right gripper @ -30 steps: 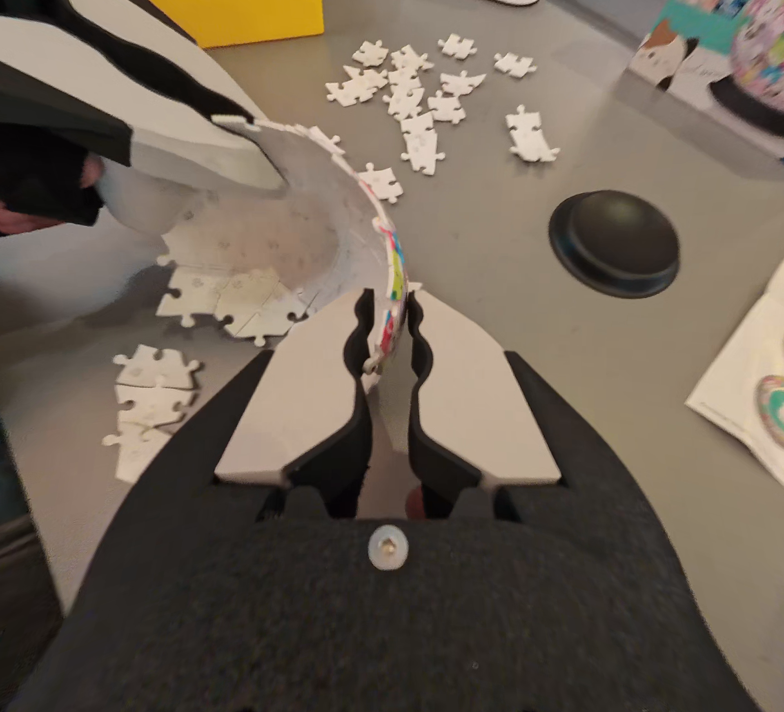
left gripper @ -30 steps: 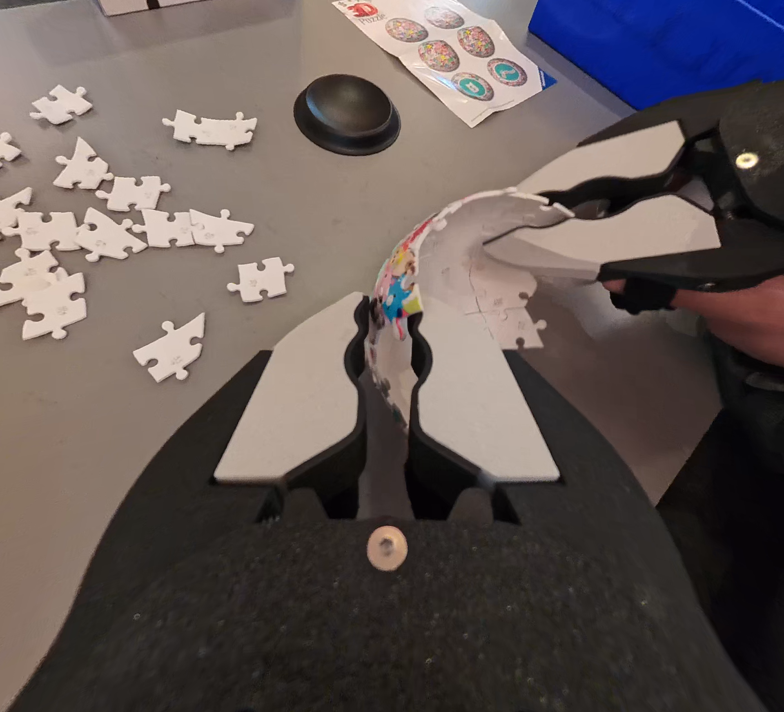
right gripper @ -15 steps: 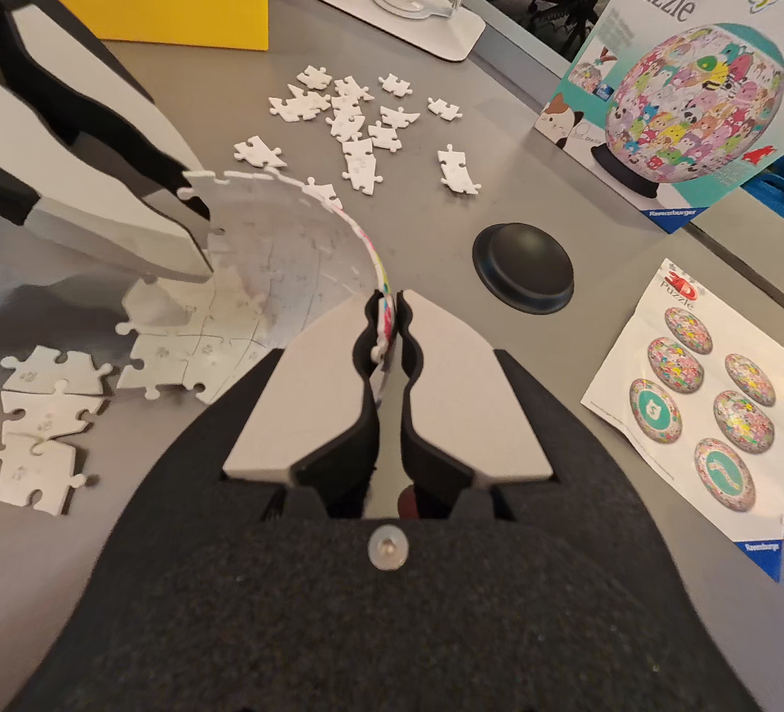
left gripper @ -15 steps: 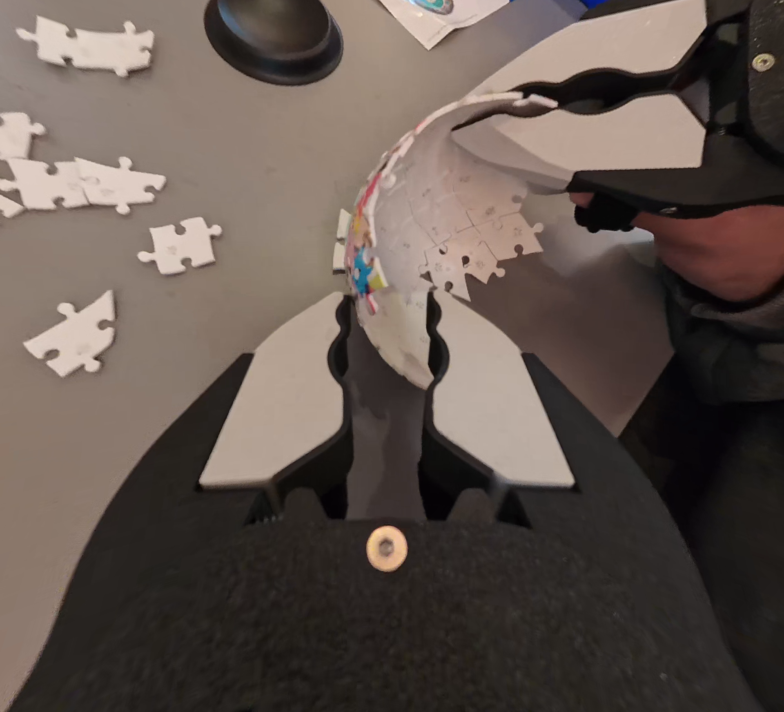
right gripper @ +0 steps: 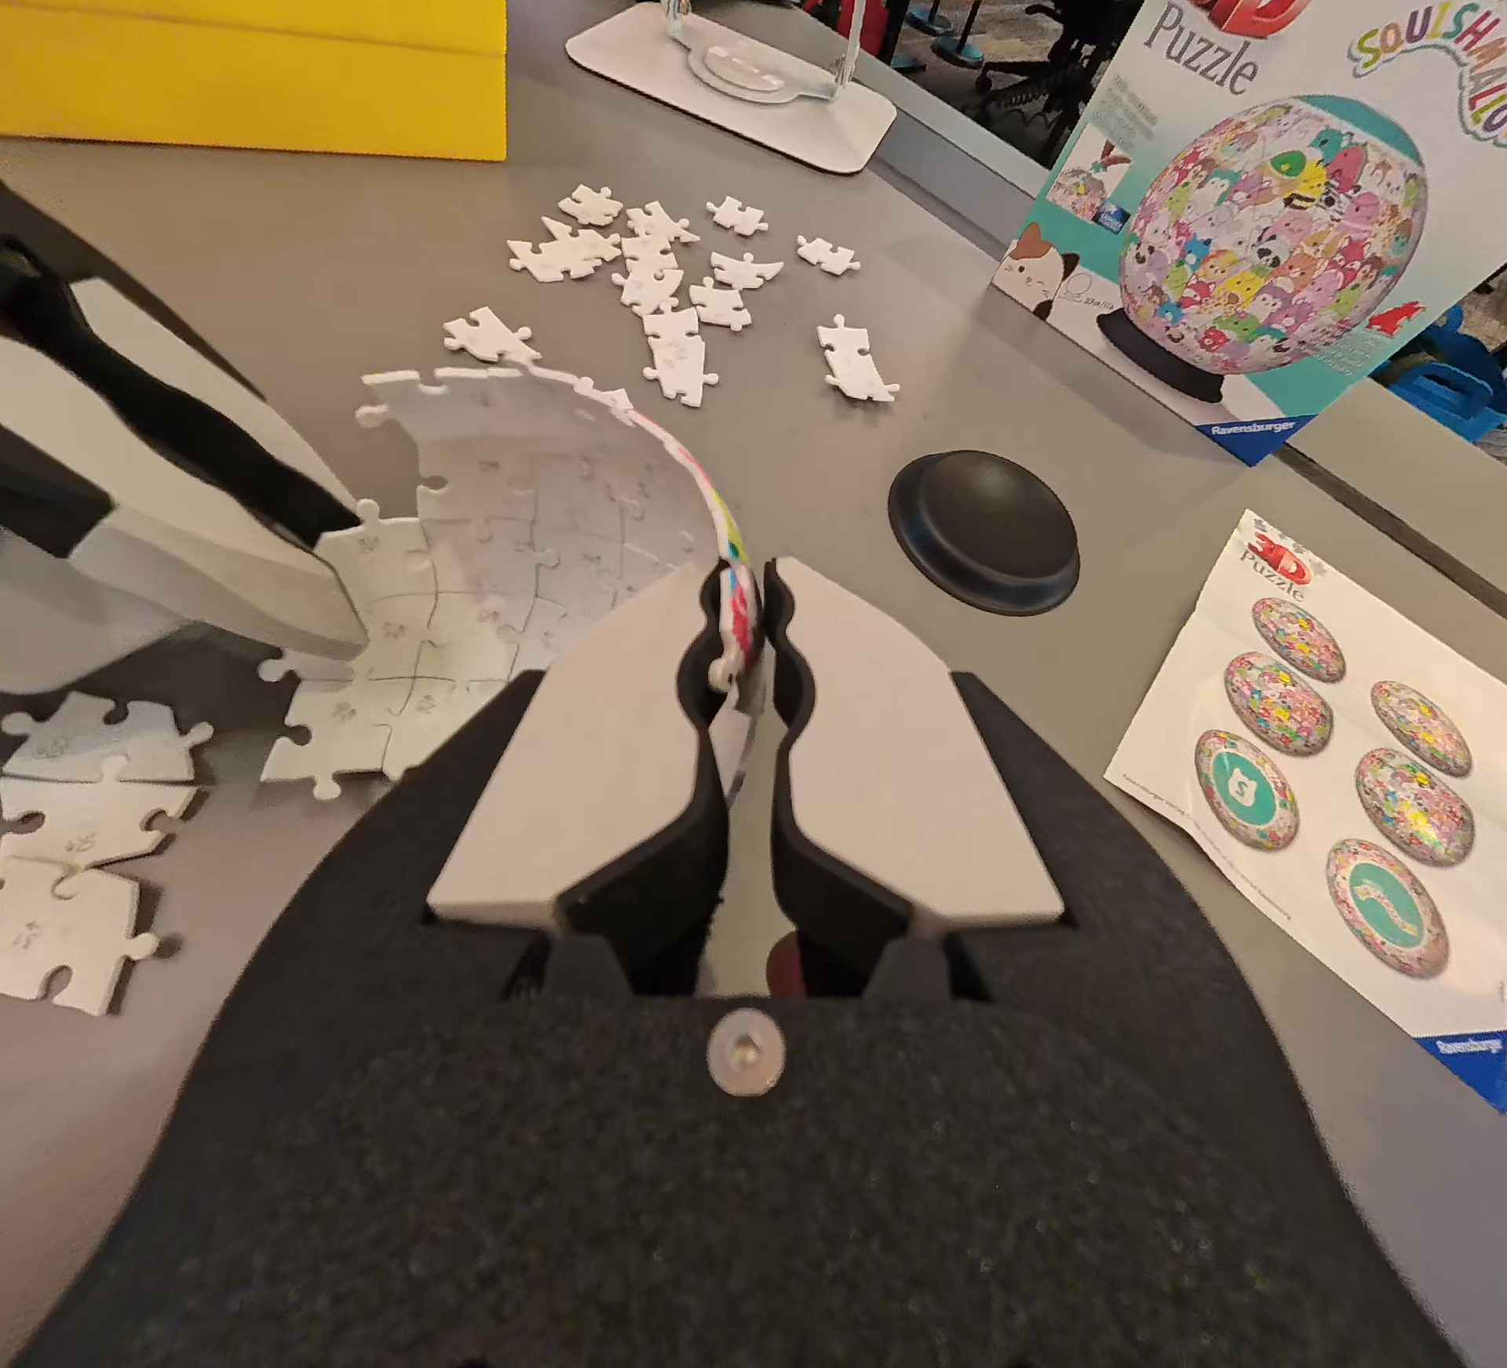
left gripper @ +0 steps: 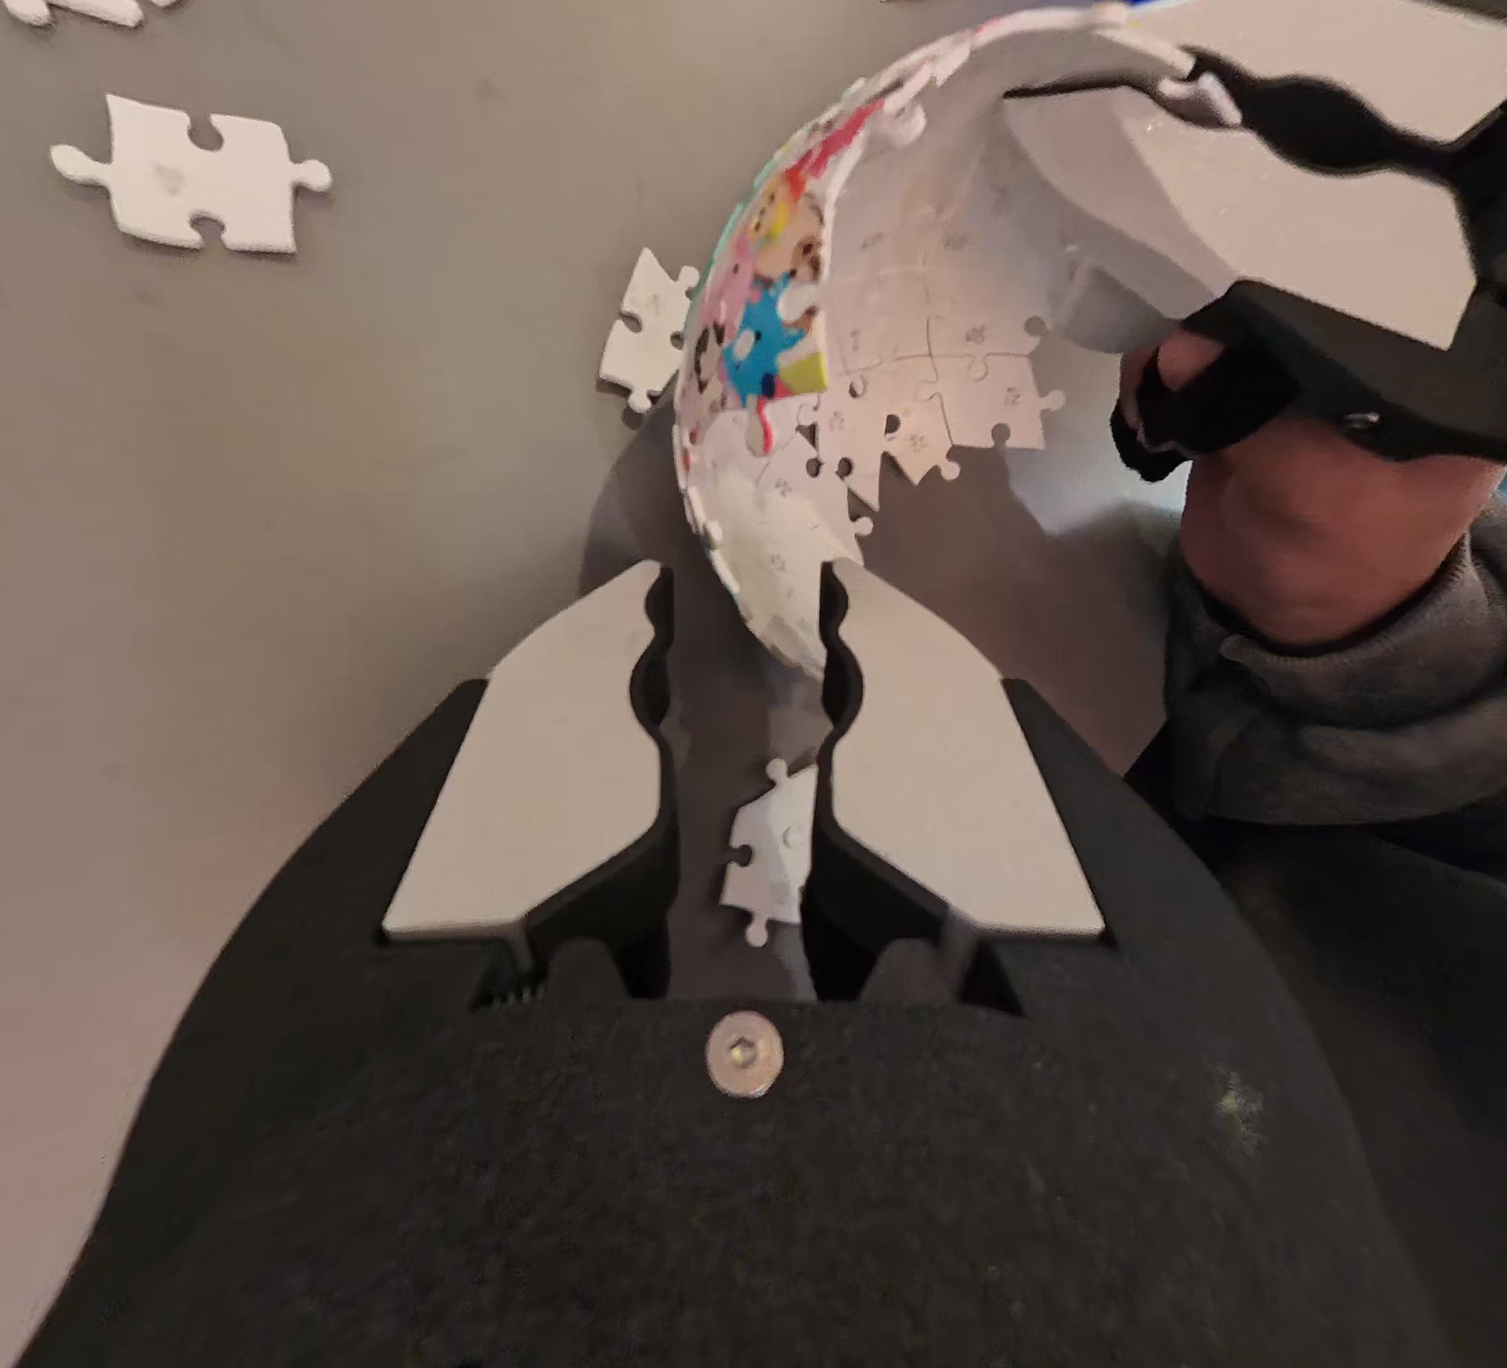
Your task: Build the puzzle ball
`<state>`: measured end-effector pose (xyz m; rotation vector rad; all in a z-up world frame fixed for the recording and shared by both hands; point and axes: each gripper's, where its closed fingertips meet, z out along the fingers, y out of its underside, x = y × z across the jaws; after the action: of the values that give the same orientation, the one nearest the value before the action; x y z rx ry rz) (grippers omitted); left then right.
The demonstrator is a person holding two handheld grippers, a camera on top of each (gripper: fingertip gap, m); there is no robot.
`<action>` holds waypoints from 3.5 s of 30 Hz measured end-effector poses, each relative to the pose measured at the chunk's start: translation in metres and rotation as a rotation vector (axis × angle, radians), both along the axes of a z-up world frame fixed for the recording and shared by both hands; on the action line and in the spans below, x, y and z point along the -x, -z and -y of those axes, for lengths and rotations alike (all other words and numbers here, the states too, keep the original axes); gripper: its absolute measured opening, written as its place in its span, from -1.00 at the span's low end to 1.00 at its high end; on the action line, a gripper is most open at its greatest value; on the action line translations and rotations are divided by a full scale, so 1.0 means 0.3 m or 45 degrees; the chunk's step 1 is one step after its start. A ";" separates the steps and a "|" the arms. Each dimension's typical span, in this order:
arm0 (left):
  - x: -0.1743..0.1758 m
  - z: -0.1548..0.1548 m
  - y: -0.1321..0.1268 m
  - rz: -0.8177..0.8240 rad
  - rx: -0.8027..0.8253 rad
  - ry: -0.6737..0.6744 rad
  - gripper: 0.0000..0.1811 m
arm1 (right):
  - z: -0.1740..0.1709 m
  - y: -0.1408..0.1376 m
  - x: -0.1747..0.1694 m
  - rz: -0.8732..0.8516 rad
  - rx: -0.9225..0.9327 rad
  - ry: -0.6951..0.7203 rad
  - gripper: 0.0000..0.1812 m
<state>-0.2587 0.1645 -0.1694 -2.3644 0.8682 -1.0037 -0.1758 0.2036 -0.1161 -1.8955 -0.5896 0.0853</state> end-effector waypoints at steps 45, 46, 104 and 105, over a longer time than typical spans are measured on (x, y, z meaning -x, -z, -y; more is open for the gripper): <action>-0.017 -0.078 -0.043 -0.129 -0.284 -0.224 -0.98 | 0.423 0.204 0.238 0.131 0.616 -0.340 -0.04; -0.016 -0.079 -0.046 -0.136 -0.302 -0.215 -0.98 | 0.410 0.223 0.244 0.174 0.586 -0.326 -0.02; -0.002 -0.137 -0.060 -0.215 -0.445 -0.011 -0.98 | 0.218 0.250 0.210 0.380 0.772 -0.200 -0.65; -0.002 -0.137 -0.060 -0.214 -0.444 -0.012 -0.98 | 0.223 0.251 0.214 0.374 0.784 -0.210 -0.65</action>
<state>-0.2581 0.2056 -0.1513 -2.1702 1.0017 -0.5972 -0.2400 0.1367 -0.1913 -2.4737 -1.0045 0.1040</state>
